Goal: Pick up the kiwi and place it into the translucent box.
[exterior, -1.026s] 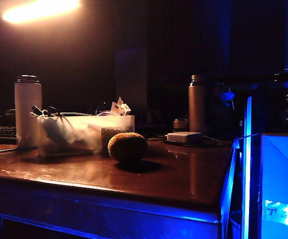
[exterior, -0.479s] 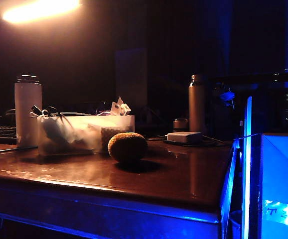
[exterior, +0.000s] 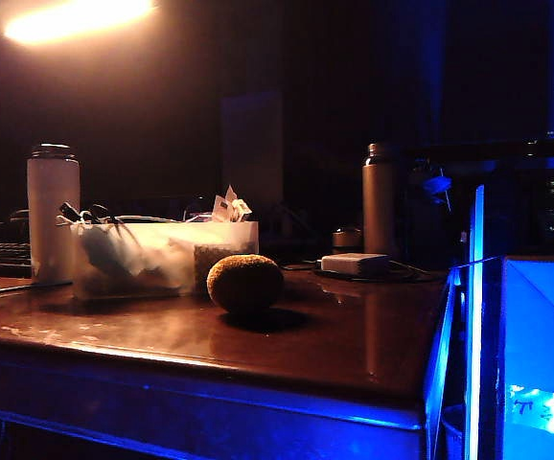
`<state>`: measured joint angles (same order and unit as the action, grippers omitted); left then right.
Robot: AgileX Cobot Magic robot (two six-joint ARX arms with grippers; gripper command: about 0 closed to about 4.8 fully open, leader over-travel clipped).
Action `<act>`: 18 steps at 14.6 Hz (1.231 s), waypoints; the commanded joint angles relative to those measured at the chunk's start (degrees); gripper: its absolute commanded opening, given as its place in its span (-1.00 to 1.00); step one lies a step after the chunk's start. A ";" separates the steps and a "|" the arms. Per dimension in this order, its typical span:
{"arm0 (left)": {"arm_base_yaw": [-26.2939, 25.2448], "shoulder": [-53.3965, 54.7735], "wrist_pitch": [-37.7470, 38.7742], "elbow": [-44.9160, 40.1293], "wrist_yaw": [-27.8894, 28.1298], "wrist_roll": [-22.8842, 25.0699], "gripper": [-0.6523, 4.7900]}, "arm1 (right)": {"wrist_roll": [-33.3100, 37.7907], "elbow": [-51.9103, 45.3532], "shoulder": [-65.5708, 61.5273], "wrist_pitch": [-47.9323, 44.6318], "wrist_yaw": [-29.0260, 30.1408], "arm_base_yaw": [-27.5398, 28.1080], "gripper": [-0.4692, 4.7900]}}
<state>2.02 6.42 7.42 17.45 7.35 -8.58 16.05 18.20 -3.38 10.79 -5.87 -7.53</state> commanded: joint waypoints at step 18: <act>-0.11 41.03 12.59 38.12 -18.12 2.05 -0.78 | -31.56 61.22 -94.97 4.52 33.55 -20.79 -0.84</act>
<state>1.98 47.57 20.97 55.20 -10.46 -6.09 -15.53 79.05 -98.02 13.47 29.21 -27.07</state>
